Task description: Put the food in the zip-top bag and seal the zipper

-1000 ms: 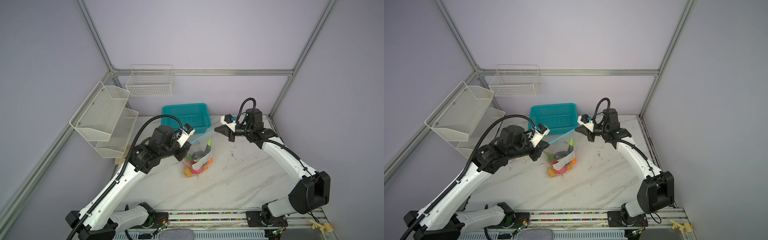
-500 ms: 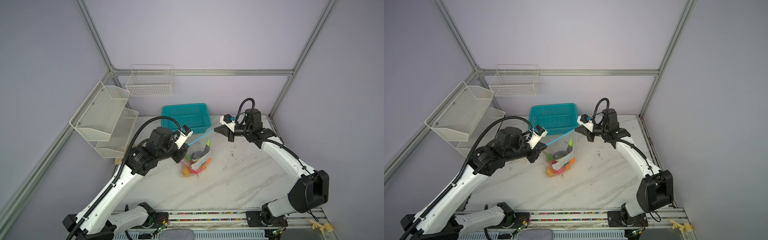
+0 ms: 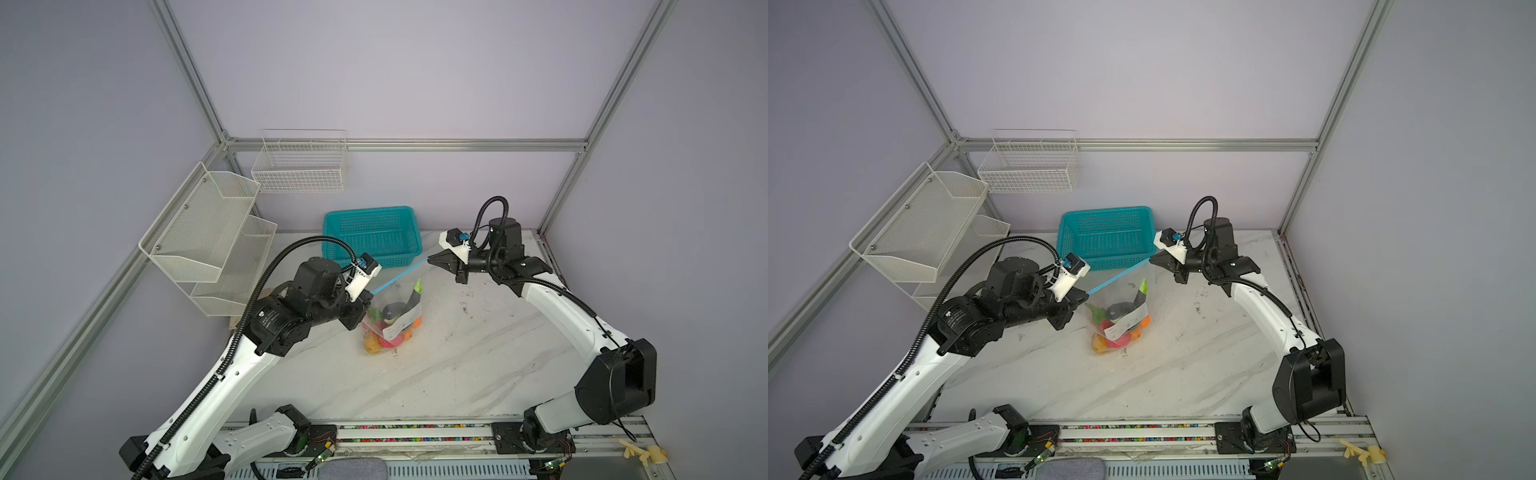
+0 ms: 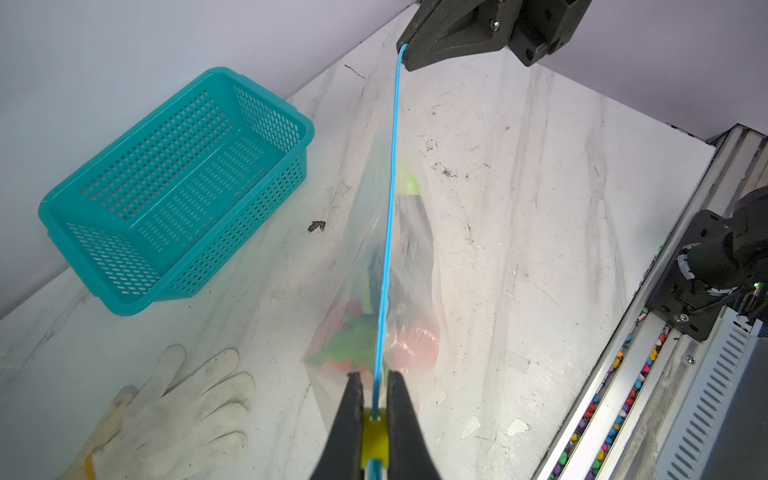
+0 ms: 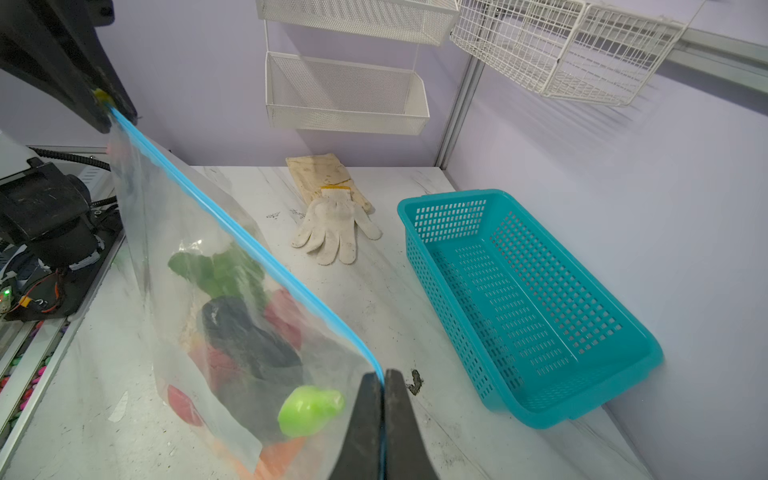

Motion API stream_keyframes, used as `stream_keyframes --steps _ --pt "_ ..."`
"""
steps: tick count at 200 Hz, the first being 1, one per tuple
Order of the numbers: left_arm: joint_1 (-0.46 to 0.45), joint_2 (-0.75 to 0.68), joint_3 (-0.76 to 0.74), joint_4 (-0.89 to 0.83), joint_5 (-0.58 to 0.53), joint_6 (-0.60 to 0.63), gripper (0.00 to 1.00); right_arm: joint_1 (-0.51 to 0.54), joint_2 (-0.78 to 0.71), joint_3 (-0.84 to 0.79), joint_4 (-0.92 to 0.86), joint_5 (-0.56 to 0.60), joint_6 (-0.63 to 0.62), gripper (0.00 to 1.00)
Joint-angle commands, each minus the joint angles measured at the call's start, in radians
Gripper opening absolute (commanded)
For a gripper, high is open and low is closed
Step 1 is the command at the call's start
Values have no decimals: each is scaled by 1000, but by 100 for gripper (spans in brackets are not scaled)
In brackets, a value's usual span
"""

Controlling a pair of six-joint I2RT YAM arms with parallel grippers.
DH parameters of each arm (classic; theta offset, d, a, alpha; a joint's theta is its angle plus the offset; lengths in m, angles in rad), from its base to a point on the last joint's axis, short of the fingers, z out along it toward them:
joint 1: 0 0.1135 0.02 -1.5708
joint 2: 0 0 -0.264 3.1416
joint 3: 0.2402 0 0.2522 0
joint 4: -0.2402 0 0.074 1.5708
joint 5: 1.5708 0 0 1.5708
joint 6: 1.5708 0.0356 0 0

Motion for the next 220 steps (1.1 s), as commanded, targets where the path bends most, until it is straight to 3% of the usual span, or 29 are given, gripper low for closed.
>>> stream_keyframes --steps 1,220 --pt "7 -45 -12 -56 -25 -21 8 -17 13 25 24 63 2 0" --pt "7 -72 -16 -81 -40 -38 9 -17 18 20 40 59 15 0"
